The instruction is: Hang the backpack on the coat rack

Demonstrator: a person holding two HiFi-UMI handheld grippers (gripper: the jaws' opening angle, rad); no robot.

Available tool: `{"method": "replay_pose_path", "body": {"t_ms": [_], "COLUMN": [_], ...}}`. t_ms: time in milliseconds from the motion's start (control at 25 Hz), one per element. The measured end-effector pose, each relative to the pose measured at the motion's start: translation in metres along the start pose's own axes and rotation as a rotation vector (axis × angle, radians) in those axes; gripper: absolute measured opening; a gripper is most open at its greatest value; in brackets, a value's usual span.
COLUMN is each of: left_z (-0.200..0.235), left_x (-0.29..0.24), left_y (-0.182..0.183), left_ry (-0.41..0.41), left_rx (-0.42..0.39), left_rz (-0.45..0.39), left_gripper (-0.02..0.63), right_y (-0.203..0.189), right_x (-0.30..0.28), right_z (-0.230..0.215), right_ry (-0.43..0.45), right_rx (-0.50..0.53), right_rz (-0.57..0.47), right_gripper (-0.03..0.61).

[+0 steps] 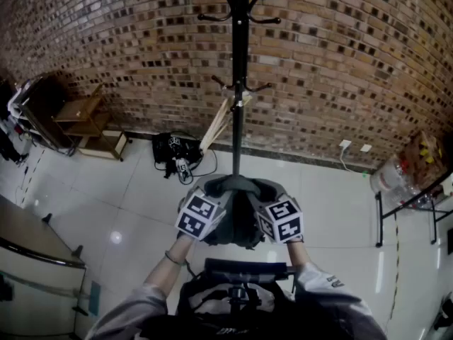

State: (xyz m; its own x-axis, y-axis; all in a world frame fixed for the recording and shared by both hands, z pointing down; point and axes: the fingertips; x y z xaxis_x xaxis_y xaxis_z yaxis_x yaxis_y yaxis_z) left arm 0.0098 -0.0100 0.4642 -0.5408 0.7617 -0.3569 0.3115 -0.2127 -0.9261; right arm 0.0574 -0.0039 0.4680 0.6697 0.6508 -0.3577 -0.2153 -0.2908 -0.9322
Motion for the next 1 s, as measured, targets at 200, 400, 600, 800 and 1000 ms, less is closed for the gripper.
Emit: {"method": "replay_pose_path", "body": {"t_ms": [200,400,600,800,1000], "left_z": [-0.01,-0.015,-0.014,-0.004,0.021], "left_x": [-0.006,-0.012,-0.02,-0.031,-0.047], "left_y": [0.001,0.0,0.003,0.006,0.014], "left_ry": [0.008,0.025,0.039,0.044,0.052], "left_rx": [0.0,0.006,0.014,0.015,0.013], "left_rz": [0.009,0.019,0.021,0.025,0.003], "left_gripper": [0.081,0.081,0.081,0.08,0.08], "right_y": [-0.004,-0.008,-0.006,0.0,0.014], "right_x": [0.007,0.009,0.006,-0.005,-0.029], "right_z": [-0.008,-0.014,-0.023,-0.033,-0.048], "right_ry": [0.01,0.03,0.047,0.06,0.057], "right_rx": [0.005,0.01,0.022,0.038,0.051], "right_rz": [0.0,0.005,0.006,0.008,-0.002], "right_gripper": [0.106,0.106,0.106,0.106,0.104]}}
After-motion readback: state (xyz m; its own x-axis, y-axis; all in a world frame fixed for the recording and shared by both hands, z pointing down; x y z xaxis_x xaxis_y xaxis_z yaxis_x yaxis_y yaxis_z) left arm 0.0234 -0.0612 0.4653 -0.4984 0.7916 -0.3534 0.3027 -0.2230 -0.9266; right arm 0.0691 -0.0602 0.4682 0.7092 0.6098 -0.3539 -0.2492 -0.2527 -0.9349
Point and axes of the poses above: the fingertips, and each gripper's own axes: x backward along the fingers, z to its left, y out of its top, and after that the axes turned 1 degree about -x, right-handed
